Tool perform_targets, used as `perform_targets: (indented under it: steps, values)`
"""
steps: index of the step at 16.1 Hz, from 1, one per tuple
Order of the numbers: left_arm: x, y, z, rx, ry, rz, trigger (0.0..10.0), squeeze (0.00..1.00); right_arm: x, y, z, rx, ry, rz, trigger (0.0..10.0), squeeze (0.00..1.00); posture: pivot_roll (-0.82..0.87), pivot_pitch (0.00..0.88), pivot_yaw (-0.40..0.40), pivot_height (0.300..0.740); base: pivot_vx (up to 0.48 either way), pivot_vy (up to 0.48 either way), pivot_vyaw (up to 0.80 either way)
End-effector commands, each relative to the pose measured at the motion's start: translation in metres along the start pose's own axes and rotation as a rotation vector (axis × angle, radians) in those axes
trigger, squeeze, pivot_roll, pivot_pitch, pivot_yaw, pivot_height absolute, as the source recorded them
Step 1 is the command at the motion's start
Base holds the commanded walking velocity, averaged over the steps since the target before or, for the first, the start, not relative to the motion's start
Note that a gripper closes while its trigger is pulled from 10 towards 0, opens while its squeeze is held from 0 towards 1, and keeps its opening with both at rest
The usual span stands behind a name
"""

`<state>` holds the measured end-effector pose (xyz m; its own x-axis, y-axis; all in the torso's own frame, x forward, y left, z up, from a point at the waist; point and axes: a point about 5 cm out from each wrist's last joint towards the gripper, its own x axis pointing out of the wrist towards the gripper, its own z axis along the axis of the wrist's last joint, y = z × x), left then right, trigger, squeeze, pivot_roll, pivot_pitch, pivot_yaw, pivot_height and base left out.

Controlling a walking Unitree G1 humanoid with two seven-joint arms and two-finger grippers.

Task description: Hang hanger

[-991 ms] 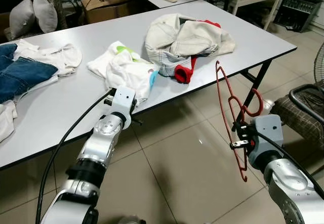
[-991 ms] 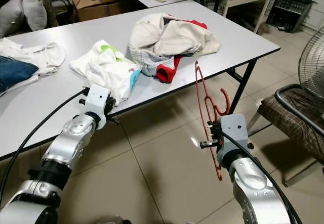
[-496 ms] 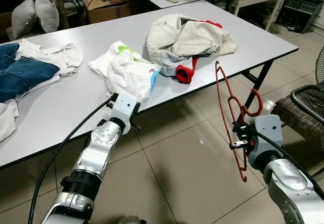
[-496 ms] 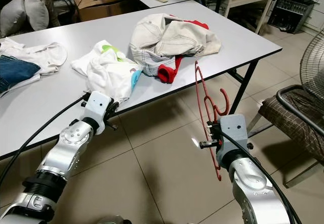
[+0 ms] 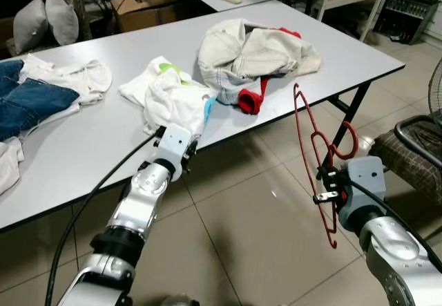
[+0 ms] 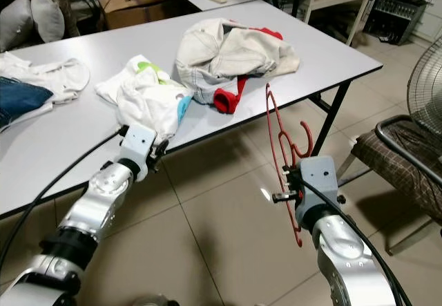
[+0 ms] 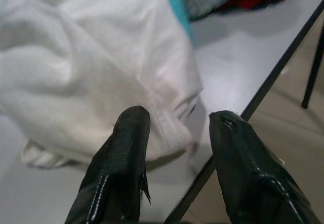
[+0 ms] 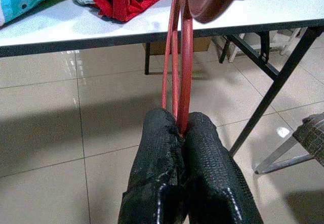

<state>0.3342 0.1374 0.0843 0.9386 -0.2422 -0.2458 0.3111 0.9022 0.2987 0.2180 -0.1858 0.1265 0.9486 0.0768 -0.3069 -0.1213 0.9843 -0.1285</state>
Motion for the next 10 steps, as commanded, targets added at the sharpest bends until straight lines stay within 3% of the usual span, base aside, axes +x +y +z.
perform_targets:
  steps: [1, 3, 4, 5, 6, 7, 8, 9, 10]
  values:
    - [0.003, 0.003, 0.003, 0.022, 0.008, 0.028, 10.0, 1.00, 0.000, 0.000, 0.005, -0.016, -0.016, 0.000, 10.0, 0.00, -0.06, 0.000, 0.053, 0.740, 0.000, 0.000, 0.00]
    - [0.006, 0.005, 0.000, 0.017, 0.030, 0.048, 10.0, 1.00, 0.000, 0.000, 0.005, -0.018, -0.017, 0.000, 10.0, 0.00, -0.06, 0.000, 0.056, 0.740, 0.000, 0.000, 0.00]
    - [0.007, 0.004, -0.001, 0.005, 0.038, 0.050, 10.0, 0.76, 0.000, -0.001, 0.005, -0.018, -0.019, -0.001, 10.0, 0.00, -0.06, 0.000, 0.056, 0.740, 0.000, 0.000, 0.00]
    - [0.009, 0.003, -0.001, -0.009, 0.043, 0.049, 10.0, 0.00, 0.000, -0.001, 0.005, -0.019, -0.019, -0.002, 10.0, 0.00, -0.06, 0.000, 0.057, 0.740, 0.000, 0.000, 0.00]
    - [0.011, 0.002, -0.002, -0.009, 0.047, 0.050, 7.1, 0.00, 0.000, -0.001, 0.005, -0.020, -0.021, -0.002, 10.0, 0.00, -0.06, 0.000, 0.057, 0.740, 0.000, 0.000, 0.00]
    - [0.011, 0.002, -0.002, -0.006, 0.052, 0.053, 5.3, 0.00, 0.000, -0.001, 0.006, -0.020, -0.021, -0.002, 10.0, 0.00, -0.06, 0.000, 0.057, 0.740, 0.000, 0.000, 0.00]
    - [0.012, 0.002, -0.002, -0.007, 0.056, 0.057, 1.9, 0.00, 0.000, -0.001, 0.006, -0.020, -0.022, -0.002, 10.0, 0.00, -0.06, 0.000, 0.058, 0.740, 0.000, 0.000, 0.00]
    - [0.013, 0.003, -0.003, -0.015, 0.062, 0.064, 0.0, 0.00, 0.000, -0.001, 0.006, -0.021, -0.022, -0.002, 10.0, 0.00, -0.06, 0.000, 0.059, 0.740, 0.000, 0.000, 0.00]
    - [0.013, 0.005, -0.003, -0.022, 0.061, 0.069, 0.0, 0.00, 0.000, 0.000, 0.005, -0.021, -0.022, -0.002, 10.0, 0.00, -0.06, 0.000, 0.059, 0.740, 0.000, 0.000, 0.00]
